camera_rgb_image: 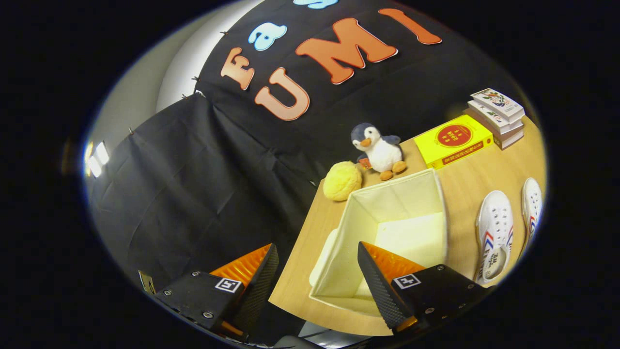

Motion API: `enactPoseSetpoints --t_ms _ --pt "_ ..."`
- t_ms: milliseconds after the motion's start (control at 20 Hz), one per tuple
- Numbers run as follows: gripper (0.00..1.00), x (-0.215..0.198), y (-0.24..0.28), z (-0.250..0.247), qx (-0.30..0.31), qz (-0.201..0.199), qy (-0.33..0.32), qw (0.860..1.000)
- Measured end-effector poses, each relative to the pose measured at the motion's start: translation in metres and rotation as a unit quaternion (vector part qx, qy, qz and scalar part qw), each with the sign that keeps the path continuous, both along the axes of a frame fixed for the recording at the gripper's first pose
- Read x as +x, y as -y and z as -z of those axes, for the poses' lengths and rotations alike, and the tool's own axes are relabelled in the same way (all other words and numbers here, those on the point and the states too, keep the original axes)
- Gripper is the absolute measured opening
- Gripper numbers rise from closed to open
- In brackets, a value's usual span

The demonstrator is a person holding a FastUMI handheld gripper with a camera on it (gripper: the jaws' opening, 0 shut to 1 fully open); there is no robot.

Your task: Open the storage box then place both shoes into the box .Put the left shoe in first, then the right shoe, with the right side of both shoes facing outward in a uniform manner.

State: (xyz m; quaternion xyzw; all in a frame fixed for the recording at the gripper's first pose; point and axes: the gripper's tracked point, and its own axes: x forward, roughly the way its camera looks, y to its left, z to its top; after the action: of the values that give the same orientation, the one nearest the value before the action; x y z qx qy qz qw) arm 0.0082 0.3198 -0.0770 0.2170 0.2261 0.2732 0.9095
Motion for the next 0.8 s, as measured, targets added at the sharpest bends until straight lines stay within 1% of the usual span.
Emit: enactPoseSetpoints --t_ms 150,300,500,600,700,750,800 --pt "0.98 0.017 0.064 0.001 -0.027 0.066 0.009 0.997" --pt "0.98 0.024 0.122 0.005 -0.033 0.124 0.005 0.992" --pt "0.97 0.030 0.187 0.037 -0.062 0.190 -0.021 0.980" --pt "0.96 0.032 0.211 0.061 -0.088 0.210 -0.037 0.973" --pt "0.94 0.034 0.228 0.085 -0.118 0.221 -0.057 0.966" --pt "0.92 0.034 0.234 0.097 -0.131 0.222 -0.067 0.964" --pt "0.86 0.035 0.239 0.111 -0.148 0.221 -0.078 0.961"
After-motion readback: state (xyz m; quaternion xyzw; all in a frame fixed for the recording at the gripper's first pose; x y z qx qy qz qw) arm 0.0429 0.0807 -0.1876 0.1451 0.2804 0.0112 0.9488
